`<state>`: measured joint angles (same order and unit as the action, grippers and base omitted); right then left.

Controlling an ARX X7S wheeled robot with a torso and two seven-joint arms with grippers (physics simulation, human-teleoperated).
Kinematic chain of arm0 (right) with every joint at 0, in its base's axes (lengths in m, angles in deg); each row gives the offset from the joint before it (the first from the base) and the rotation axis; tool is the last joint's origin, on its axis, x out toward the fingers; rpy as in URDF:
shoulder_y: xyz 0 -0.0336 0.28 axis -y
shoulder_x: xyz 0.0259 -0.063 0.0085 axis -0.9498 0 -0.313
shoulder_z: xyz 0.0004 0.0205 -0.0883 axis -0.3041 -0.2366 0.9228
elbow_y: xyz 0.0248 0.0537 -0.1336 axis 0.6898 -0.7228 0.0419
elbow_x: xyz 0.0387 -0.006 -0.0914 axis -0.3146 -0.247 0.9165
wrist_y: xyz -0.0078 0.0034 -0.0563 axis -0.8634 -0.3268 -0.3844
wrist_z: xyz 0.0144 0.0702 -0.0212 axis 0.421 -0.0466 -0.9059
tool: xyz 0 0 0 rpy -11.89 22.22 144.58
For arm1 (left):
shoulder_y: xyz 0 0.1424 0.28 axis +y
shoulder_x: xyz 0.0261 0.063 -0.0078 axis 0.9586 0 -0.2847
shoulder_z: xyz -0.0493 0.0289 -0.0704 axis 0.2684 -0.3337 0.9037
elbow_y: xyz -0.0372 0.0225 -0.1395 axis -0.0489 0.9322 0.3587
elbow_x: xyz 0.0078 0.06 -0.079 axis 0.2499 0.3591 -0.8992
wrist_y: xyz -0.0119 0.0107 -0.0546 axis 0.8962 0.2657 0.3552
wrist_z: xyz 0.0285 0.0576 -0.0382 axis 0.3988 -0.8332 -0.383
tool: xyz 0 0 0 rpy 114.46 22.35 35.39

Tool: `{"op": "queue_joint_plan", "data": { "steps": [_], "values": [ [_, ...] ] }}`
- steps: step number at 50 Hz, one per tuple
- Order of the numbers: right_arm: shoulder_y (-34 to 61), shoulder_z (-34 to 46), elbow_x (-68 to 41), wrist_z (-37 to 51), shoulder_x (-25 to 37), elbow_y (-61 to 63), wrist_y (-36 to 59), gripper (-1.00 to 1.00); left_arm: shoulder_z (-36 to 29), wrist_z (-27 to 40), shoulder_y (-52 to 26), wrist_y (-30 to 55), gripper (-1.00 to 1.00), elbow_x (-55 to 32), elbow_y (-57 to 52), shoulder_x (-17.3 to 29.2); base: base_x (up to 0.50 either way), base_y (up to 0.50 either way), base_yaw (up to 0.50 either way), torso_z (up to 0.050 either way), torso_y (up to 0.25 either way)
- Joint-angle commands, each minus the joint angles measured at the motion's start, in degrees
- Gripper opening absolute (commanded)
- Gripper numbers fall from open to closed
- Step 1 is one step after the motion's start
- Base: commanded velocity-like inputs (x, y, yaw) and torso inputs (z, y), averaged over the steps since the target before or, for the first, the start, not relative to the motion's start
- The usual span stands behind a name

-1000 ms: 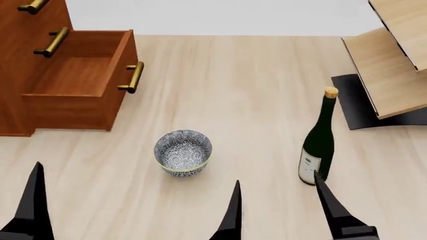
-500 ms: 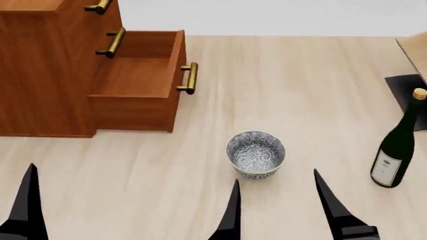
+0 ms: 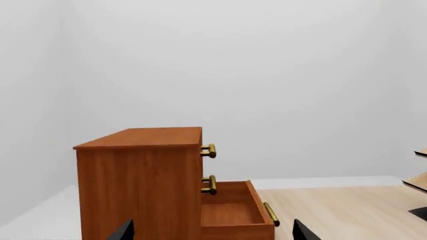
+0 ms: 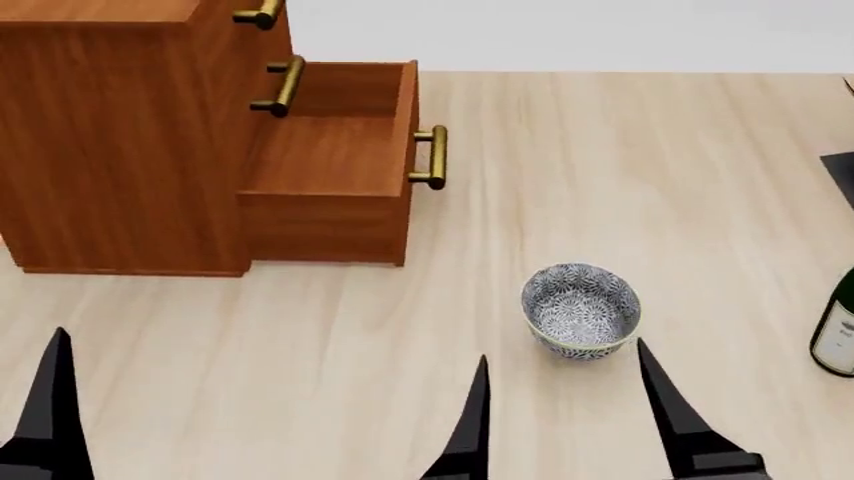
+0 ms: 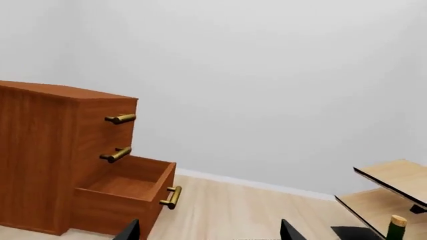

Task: Put the wine bottle in the bottom drawer of the cabinet.

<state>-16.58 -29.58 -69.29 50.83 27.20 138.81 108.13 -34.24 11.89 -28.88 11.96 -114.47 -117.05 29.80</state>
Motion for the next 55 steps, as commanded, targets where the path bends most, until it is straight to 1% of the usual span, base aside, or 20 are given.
{"op": "queue_joint_plan", "data": {
  "steps": [1,8,32,55],
  "values": [
    [-0.24,-2.18,-1.14,1.27,-0.72,-0.08,-0.57,1.00,-0.30,0.23,0.12,-0.61,1.00,0.11,0.24,0.30,0.00,0.00,0.00,0.000,0.000],
    [-0.70,-2.32,-1.34,1.55,-0.55,-0.42,-1.97,1.00,-0.48,0.13,0.23,-1.02,1.00,0.29,0.53,0.36,0.28,0.00,0.00,0.000,0.000],
    [-0.74,-0.65,-1.30,1.79,0.56,-0.63,-2.59,1.00,-0.98,0.39,0.50,-1.99,1.00,0.75,0.62,0.62,0.50,0.00,0.00,0.000,0.000],
    [0.31,-0.35,-2.13,2.27,1.11,-0.56,-1.04,1.00,-1.22,0.88,0.16,-2.61,1.00,0.74,0.61,1.00,0.50,0.00,0.00,0.000,0.001]
  ]
}}
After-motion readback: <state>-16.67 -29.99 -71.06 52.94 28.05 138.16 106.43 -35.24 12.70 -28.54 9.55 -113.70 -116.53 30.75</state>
